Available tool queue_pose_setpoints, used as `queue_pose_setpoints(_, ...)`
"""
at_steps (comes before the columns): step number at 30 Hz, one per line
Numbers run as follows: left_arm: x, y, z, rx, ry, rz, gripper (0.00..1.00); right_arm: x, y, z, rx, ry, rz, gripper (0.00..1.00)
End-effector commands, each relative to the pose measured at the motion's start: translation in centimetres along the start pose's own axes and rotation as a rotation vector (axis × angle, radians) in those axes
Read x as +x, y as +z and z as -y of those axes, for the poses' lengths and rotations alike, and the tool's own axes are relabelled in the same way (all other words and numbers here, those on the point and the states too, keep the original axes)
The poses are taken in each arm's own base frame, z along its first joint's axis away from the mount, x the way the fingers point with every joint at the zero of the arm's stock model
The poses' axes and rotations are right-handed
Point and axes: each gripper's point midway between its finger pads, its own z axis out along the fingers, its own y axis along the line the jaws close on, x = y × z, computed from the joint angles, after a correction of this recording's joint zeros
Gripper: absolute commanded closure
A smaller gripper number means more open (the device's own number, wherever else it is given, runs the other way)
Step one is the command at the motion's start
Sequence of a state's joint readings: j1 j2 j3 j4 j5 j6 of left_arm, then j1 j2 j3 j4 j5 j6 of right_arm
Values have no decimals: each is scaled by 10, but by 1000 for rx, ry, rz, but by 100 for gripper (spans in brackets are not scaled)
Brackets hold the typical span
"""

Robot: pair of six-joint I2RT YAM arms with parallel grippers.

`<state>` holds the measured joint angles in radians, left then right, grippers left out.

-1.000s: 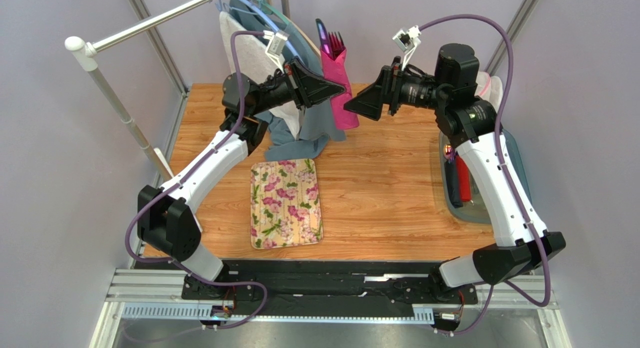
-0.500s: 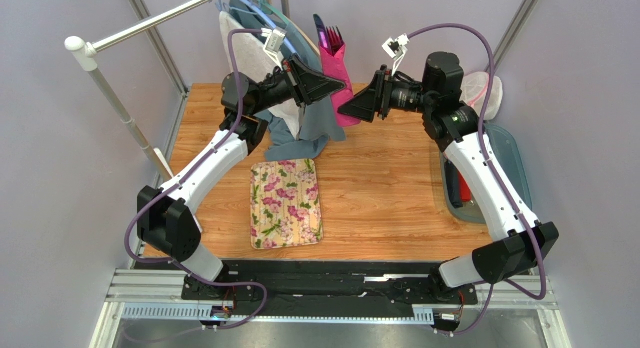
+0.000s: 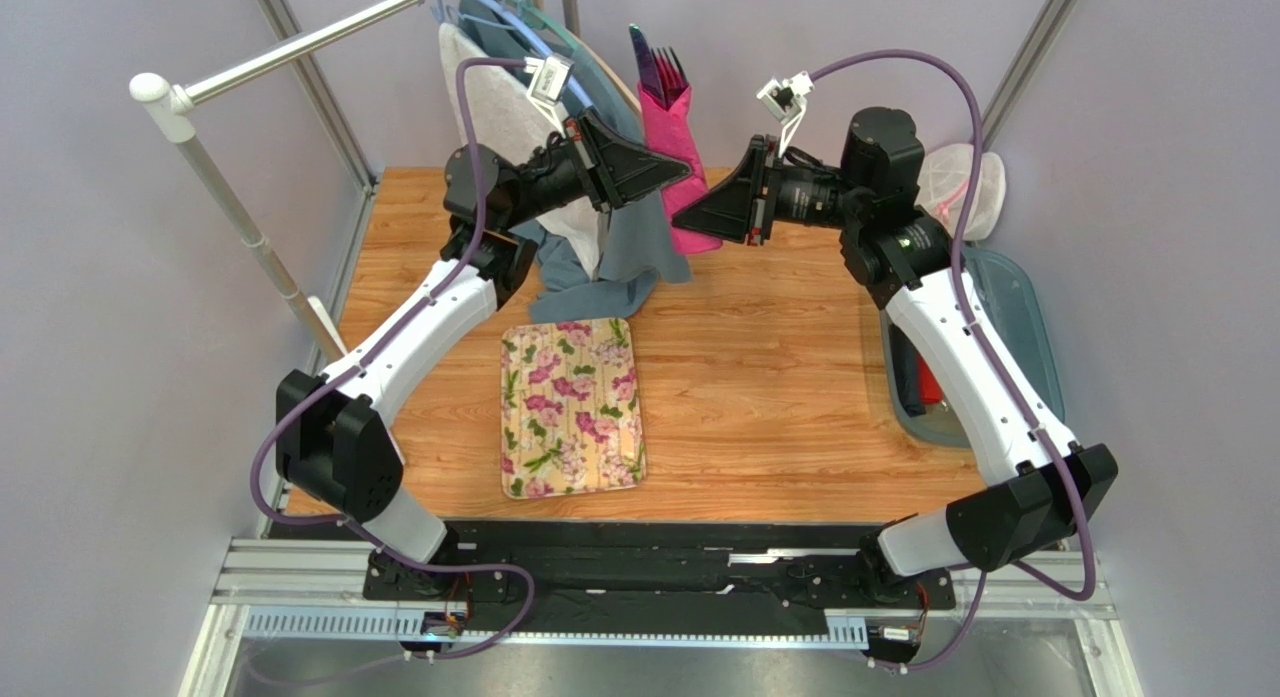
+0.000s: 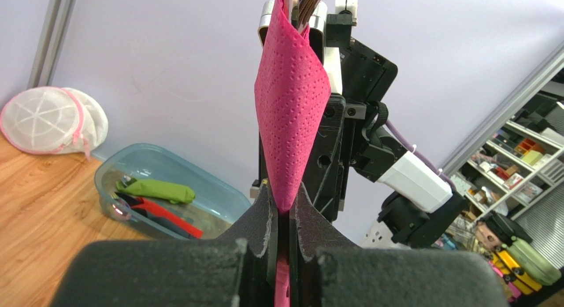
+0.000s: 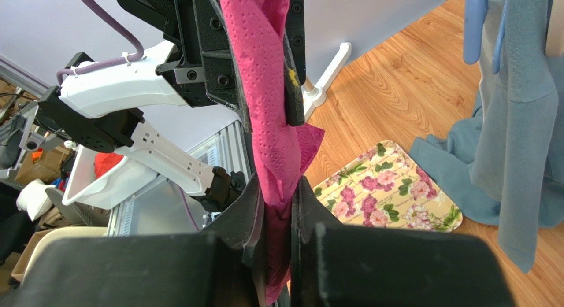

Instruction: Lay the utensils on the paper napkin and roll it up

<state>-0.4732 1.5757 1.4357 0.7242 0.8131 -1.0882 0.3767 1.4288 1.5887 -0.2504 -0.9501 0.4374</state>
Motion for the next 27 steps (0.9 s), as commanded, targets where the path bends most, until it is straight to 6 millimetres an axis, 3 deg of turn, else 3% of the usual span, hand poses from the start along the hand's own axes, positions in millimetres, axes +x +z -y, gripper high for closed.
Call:
queue_pose_setpoints(1, -20, 5, 24, 60, 115, 50, 100, -20, -10, -18, 7, -71, 54, 100)
queue_pose_setpoints(3, -19, 5, 21, 57, 116, 48, 97, -19, -11, -16, 11, -70, 50, 100)
queue_pose_setpoints(7, -15, 5, 17, 52, 111, 40, 75, -21, -19, -16, 18, -66, 53, 100)
queue_pose_setpoints(11, -12, 4, 14, 49, 111, 33, 63, -22, -28, -16, 28, -74, 56, 100)
queue_pose_setpoints(16, -9, 3, 8, 39, 108, 28, 38, -19, -38, -12, 55, -70, 61, 100)
queue_pose_setpoints(18, -5, 1, 2, 27, 110, 22, 27, -17, -45, -5, 83, -48, 59, 100)
queue_pose_setpoints(22, 3, -4, 1, 38, 144, -2, 17, -4, -68, 21, 181, -21, 43, 100)
queue_pose_setpoints(23, 6, -5, 1, 37, 148, -8, 16, 5, -79, 37, 234, 5, 33, 100)
queue_pose_setpoints(27, 13, -7, 1, 53, 190, -37, 13, 29, -114, 69, 352, 61, 0, 100)
